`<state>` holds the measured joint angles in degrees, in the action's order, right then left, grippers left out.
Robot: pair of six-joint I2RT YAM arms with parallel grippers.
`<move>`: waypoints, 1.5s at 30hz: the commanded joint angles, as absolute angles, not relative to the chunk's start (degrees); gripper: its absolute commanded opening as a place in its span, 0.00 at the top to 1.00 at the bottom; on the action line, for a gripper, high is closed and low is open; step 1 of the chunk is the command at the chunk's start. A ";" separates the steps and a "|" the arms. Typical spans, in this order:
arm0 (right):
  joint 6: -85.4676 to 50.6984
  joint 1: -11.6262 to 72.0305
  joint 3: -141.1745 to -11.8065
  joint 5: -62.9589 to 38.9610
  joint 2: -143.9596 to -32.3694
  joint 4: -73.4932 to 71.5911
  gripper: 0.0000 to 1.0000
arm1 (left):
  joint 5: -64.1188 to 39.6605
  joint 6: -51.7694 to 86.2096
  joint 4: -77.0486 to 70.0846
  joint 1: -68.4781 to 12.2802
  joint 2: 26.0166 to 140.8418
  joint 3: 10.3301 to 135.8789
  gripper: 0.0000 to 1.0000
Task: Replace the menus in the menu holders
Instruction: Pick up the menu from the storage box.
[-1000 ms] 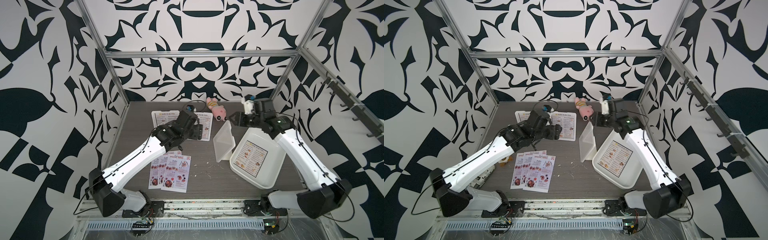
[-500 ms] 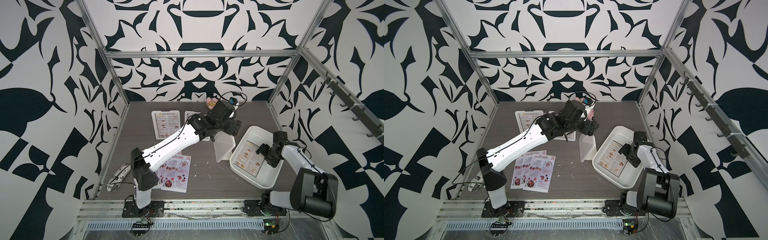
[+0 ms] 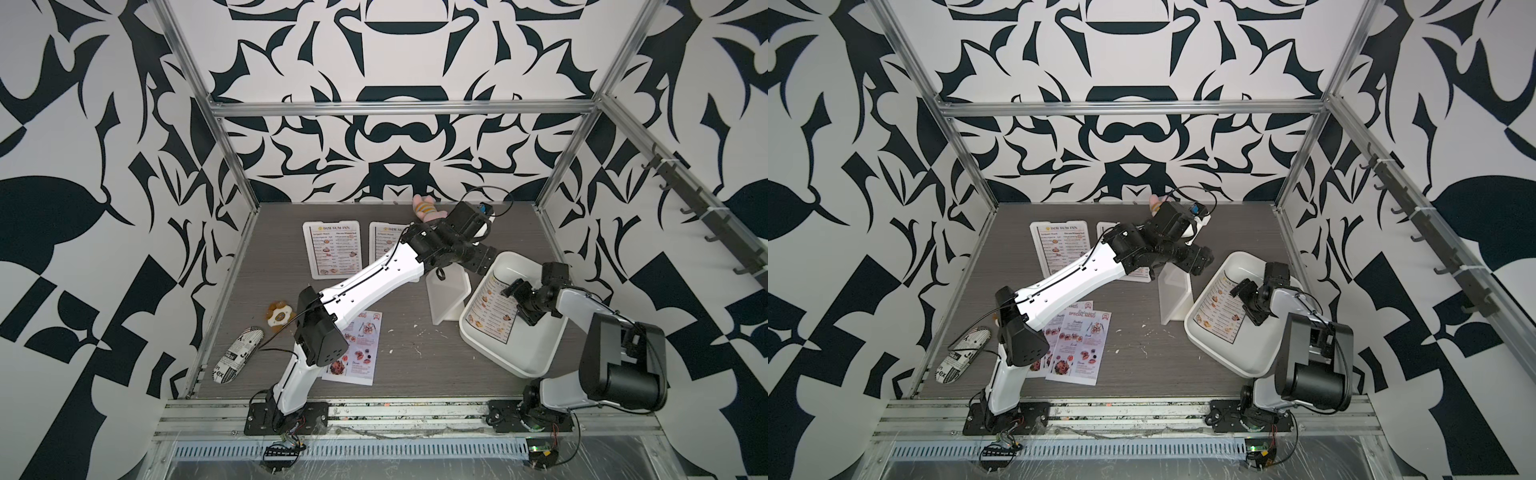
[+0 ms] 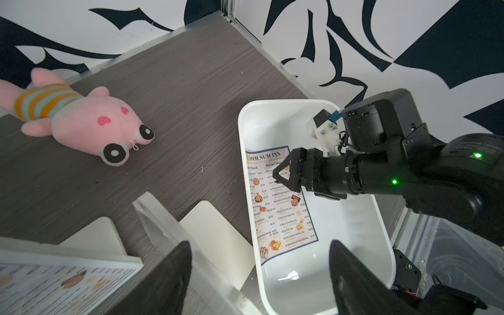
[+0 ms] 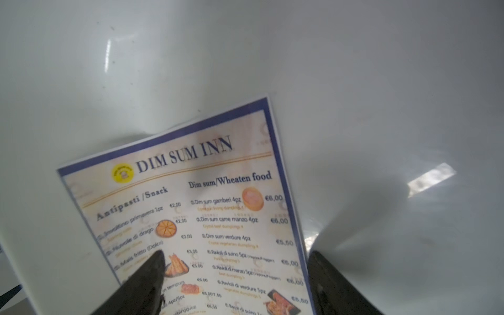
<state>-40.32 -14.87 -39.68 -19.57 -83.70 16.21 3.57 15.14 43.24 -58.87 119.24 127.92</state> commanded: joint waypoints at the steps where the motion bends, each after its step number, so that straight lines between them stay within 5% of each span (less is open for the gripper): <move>1: -41.75 -14.24 -37.35 -23.70 -87.76 16.61 0.19 | 3.94 15.38 44.13 -58.80 119.69 128.14 0.19; 10: -41.43 -13.11 -37.53 -29.68 -90.72 11.56 0.20 | 4.96 15.47 45.40 -57.86 121.33 130.03 0.19; 25: -41.73 -12.39 -36.69 -36.10 -90.34 6.16 0.28 | 4.78 11.13 44.87 -57.90 133.67 141.04 0.32; 45: -41.40 -12.28 -38.61 -35.88 -85.76 7.62 0.25 | 10.29 13.70 42.94 -58.36 120.87 130.20 0.29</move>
